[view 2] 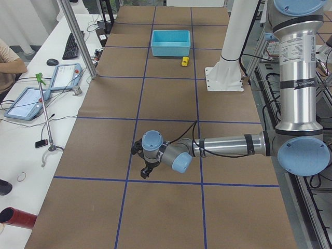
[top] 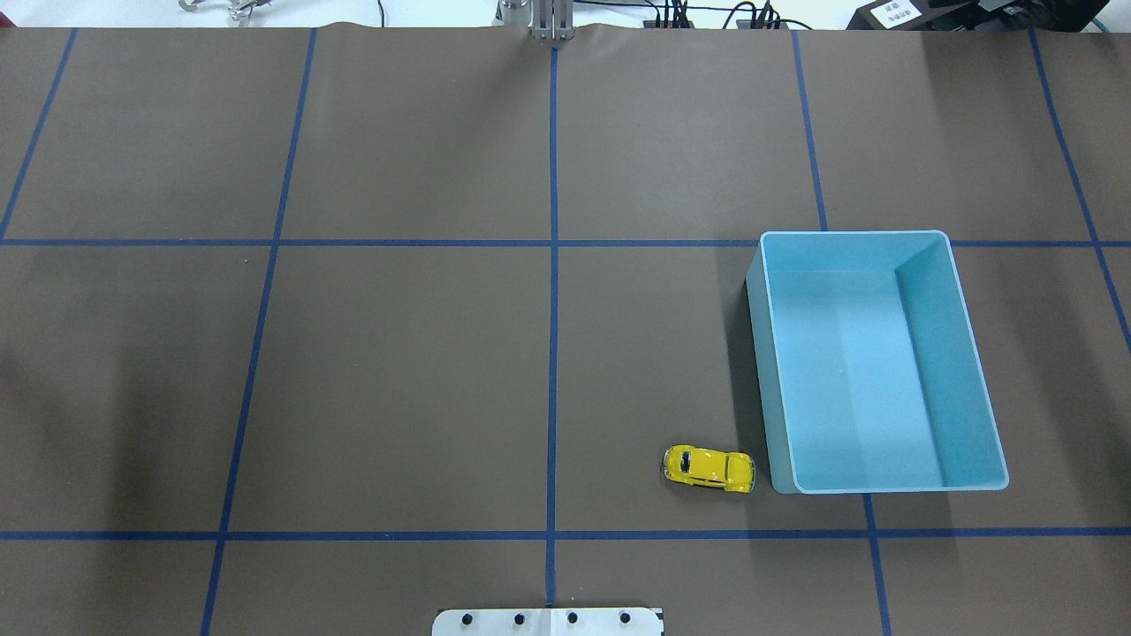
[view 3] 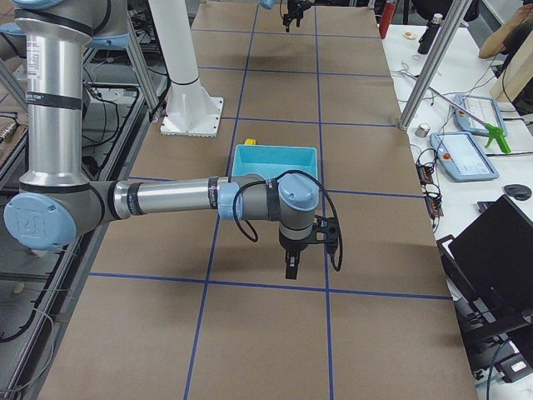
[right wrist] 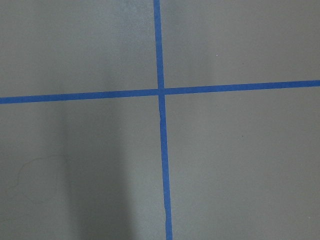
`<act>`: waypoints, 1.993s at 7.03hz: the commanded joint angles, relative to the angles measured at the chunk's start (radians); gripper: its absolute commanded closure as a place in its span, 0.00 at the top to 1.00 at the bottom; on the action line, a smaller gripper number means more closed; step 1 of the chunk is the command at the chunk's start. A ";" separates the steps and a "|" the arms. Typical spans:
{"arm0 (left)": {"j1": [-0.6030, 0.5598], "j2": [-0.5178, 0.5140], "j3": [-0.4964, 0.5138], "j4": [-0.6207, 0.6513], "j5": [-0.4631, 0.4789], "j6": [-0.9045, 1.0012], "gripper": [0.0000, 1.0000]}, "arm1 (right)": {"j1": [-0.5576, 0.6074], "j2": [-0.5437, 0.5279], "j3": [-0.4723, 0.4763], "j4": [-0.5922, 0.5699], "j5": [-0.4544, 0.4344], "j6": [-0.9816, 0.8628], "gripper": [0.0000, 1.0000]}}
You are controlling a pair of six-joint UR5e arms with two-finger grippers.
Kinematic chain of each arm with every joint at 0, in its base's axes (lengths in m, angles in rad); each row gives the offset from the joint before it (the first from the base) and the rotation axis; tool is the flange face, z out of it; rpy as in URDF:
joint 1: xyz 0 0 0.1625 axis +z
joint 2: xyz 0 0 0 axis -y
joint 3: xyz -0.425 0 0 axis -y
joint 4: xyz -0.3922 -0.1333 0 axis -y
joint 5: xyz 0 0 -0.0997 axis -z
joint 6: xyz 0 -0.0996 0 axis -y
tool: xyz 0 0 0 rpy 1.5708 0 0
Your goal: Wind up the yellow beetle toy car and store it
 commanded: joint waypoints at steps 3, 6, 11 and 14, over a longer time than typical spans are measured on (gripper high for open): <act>-0.192 -0.048 -0.042 0.334 -0.121 -0.211 1.00 | -0.005 0.037 -0.001 0.046 -0.005 0.002 1.00; -0.298 -0.056 -0.069 0.504 -0.053 0.045 1.00 | -0.090 0.105 -0.005 0.123 -0.018 0.011 1.00; -0.313 -0.050 -0.164 0.535 0.000 -0.011 1.00 | -0.184 0.225 0.186 -0.038 0.007 0.091 1.00; -0.313 -0.042 -0.164 0.528 -0.120 -0.018 1.00 | -0.352 0.225 0.442 -0.167 0.004 0.158 1.00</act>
